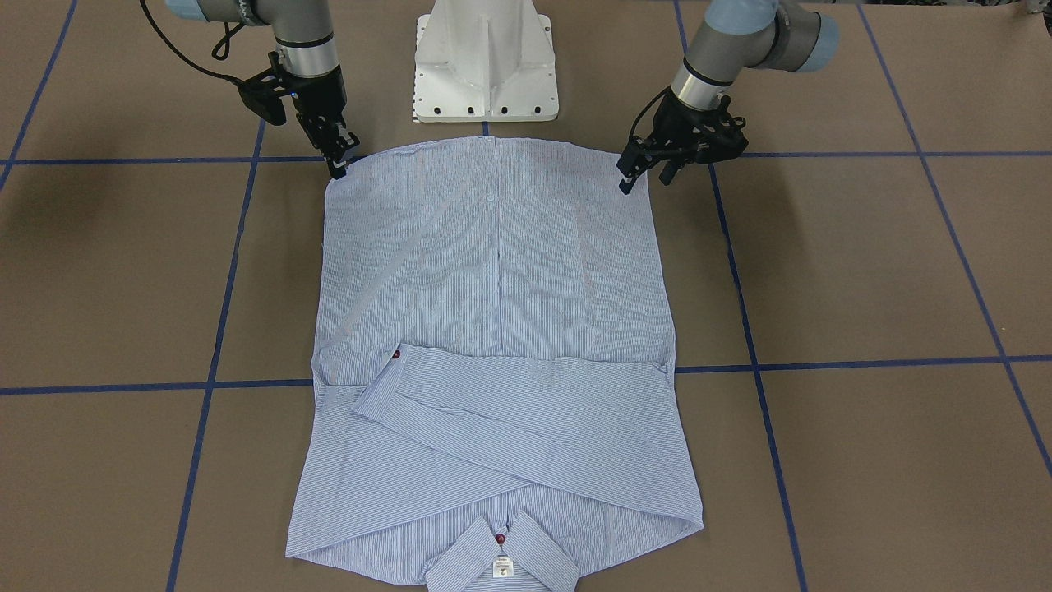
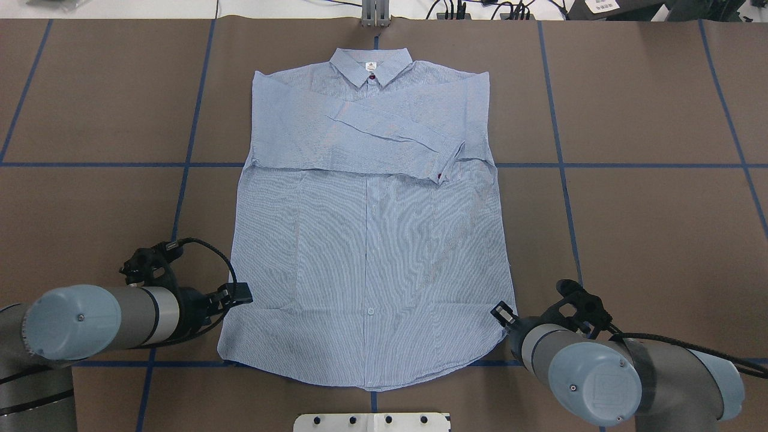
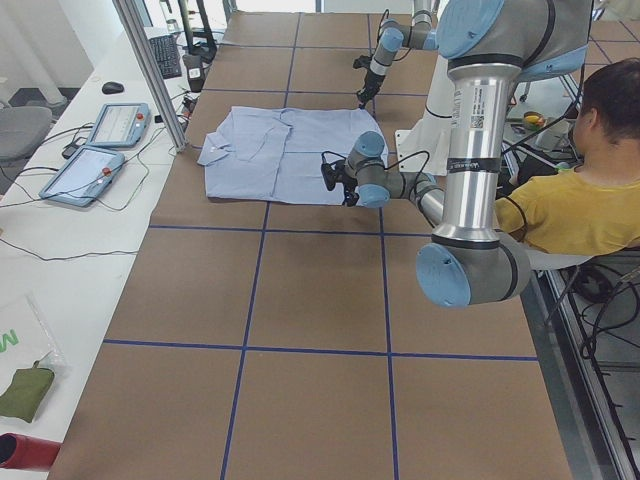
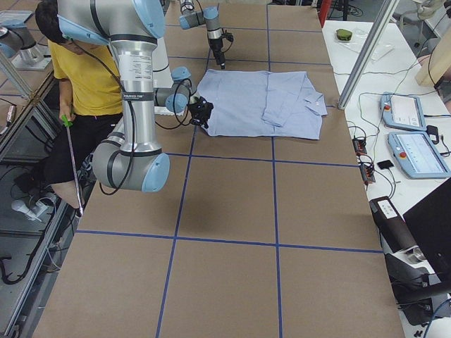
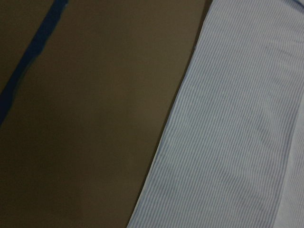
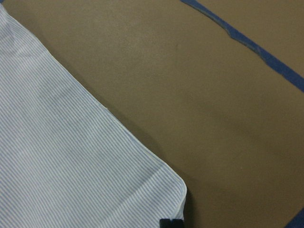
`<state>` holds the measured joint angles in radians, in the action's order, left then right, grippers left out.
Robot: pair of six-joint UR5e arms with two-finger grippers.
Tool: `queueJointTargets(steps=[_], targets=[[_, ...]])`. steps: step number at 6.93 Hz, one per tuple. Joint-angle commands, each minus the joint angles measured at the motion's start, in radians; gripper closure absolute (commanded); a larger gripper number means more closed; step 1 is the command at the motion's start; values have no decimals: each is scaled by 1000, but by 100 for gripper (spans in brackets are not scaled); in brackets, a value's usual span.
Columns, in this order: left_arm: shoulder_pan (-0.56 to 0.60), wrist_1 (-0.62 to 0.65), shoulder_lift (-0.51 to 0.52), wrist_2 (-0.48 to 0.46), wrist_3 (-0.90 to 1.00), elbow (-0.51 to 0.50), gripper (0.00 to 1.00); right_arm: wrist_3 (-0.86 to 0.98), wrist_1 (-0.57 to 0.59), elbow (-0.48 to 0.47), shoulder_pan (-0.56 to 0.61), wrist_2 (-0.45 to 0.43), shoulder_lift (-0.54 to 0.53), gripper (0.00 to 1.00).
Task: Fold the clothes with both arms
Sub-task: 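Move the left gripper to the hem corner nearest the robot, then grasp both hem corners nearest the robot with both grippers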
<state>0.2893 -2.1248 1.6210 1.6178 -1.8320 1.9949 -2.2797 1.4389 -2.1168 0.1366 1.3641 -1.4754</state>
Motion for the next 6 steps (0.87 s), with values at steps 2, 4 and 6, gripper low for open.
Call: queueJointTargets(steps=[2,4,6], targets=[[-75,39,-7,-32,-76,9,18,-1,0,-3,3,1,4,100],[-75,51,-18,-32,-78,9,21,-1,0,-3,3,3,4,100],[-78,52,-27,-30,-98,10,26,-1,0,-3,3,3,4,100]])
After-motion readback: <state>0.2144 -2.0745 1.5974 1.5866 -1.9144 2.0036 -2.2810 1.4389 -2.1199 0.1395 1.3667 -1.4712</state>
